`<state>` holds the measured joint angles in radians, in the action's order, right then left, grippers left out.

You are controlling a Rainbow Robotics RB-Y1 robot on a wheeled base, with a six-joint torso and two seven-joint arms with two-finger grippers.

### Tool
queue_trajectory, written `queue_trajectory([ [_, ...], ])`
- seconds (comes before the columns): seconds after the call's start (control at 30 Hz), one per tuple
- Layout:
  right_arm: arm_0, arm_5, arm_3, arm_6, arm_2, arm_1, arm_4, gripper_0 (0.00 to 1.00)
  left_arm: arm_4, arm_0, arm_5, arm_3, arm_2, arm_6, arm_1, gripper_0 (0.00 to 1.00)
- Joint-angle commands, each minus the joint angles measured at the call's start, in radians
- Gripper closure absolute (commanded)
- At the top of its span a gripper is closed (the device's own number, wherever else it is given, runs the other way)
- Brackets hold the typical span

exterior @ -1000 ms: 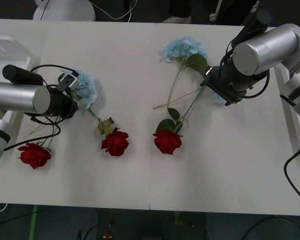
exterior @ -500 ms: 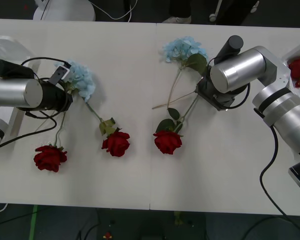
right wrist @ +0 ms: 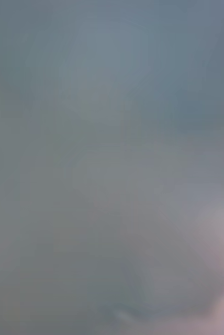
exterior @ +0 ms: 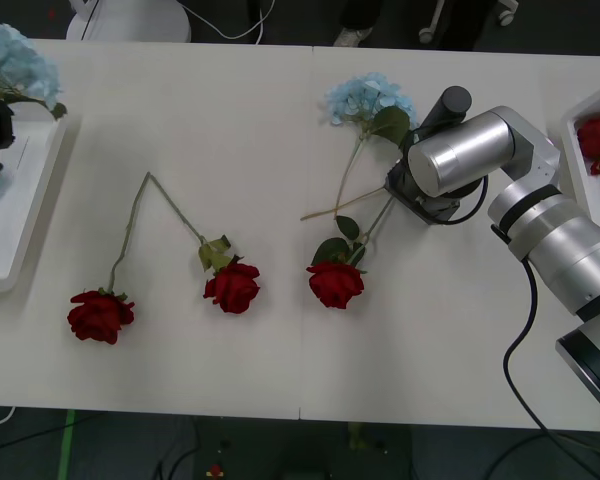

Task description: Put the red flowers into the right box and the blue flowers into the left box

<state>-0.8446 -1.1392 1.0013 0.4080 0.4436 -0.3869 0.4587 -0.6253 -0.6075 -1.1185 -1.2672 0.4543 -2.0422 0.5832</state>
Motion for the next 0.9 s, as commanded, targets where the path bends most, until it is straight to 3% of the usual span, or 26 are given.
queue_trajectory([
  [0.03,-0.016,0.009,0.002,-0.048,-0.045,0.019,0.041,0.00,0.068,-0.034,-0.003,-0.023,0.063,-0.003,0.116,1.00],
  [0.33,-0.070,0.035,0.003,-0.044,-0.062,0.022,0.097,0.00,0.262,-0.028,0.046,0.068,0.116,0.036,0.182,1.00],
  [0.67,-0.071,0.055,-0.016,-0.038,-0.057,0.039,0.075,0.00,0.273,-0.028,0.319,0.279,0.055,0.059,0.188,1.00],
  [0.9,-0.071,0.088,-0.066,-0.038,-0.057,0.063,0.052,0.00,0.280,-0.026,0.338,0.292,0.006,0.085,0.188,0.98],
])
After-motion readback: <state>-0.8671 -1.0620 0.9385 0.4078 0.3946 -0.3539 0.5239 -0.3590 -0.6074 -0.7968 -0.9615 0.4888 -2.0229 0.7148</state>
